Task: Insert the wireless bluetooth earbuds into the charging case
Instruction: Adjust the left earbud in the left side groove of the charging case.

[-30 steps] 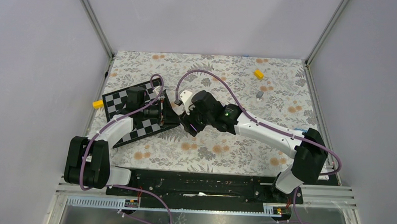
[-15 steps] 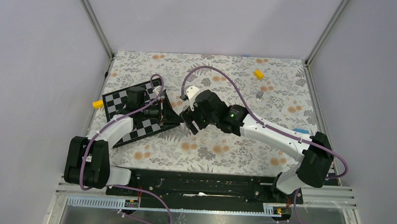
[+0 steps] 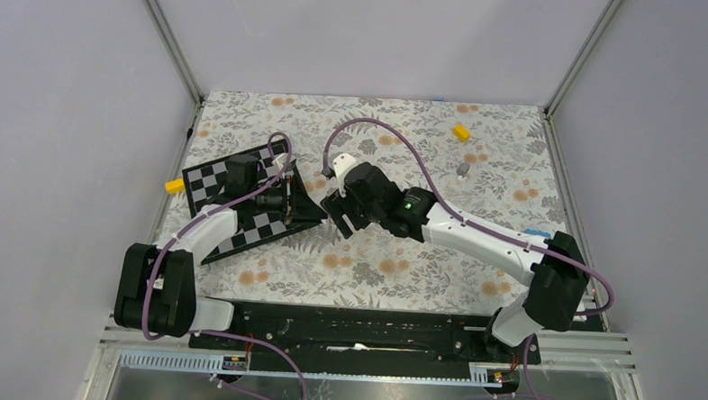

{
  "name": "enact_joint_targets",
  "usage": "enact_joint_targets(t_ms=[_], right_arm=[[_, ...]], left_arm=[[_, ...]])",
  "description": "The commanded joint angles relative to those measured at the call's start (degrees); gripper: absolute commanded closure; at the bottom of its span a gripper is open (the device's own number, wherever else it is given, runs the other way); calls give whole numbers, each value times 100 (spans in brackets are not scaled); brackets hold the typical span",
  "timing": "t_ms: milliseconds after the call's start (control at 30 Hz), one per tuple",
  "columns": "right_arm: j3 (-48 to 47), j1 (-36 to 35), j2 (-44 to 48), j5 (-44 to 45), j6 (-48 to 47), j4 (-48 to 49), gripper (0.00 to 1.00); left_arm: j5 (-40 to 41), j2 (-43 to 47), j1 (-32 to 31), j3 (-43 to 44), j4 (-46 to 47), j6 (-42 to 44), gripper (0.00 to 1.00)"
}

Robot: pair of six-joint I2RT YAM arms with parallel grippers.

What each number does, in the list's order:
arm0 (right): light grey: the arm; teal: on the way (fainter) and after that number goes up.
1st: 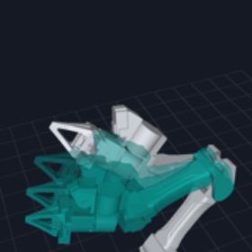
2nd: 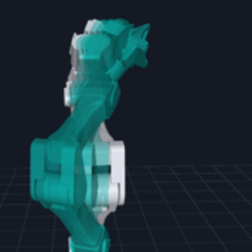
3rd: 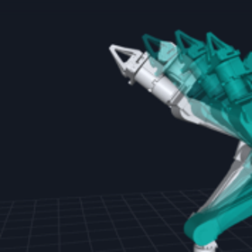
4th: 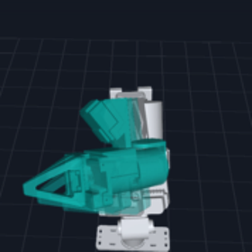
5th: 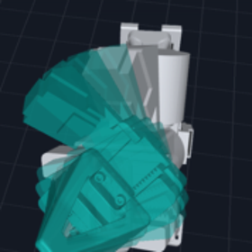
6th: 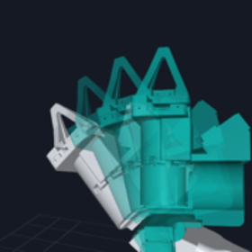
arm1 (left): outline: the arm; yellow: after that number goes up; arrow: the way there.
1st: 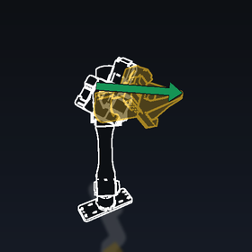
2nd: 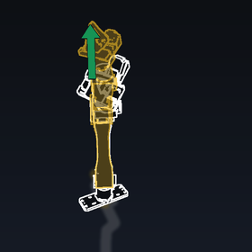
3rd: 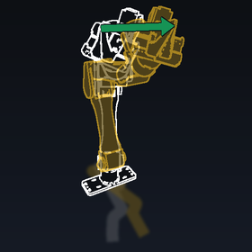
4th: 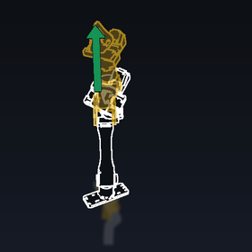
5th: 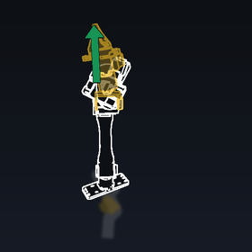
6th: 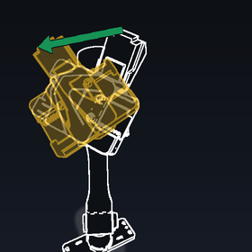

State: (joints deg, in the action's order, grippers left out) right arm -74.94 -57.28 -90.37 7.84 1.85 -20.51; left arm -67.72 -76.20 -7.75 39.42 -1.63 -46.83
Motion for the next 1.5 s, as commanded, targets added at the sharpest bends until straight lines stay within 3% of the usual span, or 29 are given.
enact_joint_targets(t_ms=[0, 1033, 1367, 1467], right_arm=[[-208, -21, 69, 477, 49, 80, 20], [29, 390, 400, 189, -145, -39, 19], [72, 411, 463, -56, 109, 78, 19], [98, 650, 484, -38, 529, 96, 14]], left_arm=[[-145, 137, 20, 233, 198, 42, 100], [-147, 106, 10, 259, 198, 51, 100], [-153, 119, 10, 253, 198, 55, 100], [-153, 122, 10, 246, 198, 68, 100]])
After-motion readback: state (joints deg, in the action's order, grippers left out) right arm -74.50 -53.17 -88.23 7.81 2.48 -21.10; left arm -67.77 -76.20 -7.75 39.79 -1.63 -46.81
